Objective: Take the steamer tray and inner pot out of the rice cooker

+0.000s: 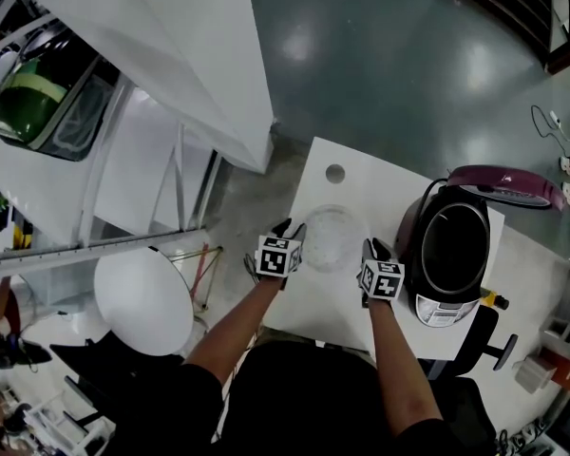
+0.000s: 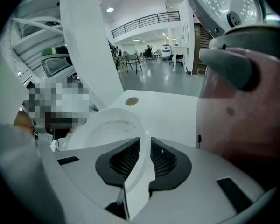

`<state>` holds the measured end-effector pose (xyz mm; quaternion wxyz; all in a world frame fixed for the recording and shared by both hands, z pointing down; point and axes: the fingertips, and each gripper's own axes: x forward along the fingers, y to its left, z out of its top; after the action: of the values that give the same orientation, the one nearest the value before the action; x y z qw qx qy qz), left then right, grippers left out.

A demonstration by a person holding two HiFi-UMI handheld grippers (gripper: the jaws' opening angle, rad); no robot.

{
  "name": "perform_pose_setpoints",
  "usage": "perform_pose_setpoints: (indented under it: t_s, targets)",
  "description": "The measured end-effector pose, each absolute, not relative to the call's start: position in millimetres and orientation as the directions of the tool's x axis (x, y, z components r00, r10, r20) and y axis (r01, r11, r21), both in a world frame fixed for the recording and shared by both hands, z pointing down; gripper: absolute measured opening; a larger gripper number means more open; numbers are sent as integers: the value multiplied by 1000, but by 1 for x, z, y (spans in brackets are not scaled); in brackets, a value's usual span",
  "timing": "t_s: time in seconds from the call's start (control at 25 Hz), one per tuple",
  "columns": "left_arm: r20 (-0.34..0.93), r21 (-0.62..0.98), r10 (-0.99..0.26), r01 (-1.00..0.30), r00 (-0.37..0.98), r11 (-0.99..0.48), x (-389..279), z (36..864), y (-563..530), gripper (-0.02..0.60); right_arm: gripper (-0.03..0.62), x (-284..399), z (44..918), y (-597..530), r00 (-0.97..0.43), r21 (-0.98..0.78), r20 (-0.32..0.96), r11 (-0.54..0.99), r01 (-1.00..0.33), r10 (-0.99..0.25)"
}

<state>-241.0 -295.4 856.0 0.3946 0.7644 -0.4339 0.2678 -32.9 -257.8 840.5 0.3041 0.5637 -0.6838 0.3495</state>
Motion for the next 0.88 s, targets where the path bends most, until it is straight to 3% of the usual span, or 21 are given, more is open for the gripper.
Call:
perform_pose_setpoints:
  t_s: [0.32,0.52,0.88]
  targets:
    - [727,345,-512,-888,457,-304,-244,816,-282,147,49,-45,800,-247,-233,-178,766,151,-972,-599]
    - [703,369,-537,-884,467,-287,-238,780,-264,57,31,-56,776,-239,-259,-168,737,203,-965,-624]
    - [593,420,-584,-832,554,-363,-213,716,-224,9,9,-64,690,-213,-337,-195,613,277,-941,-714]
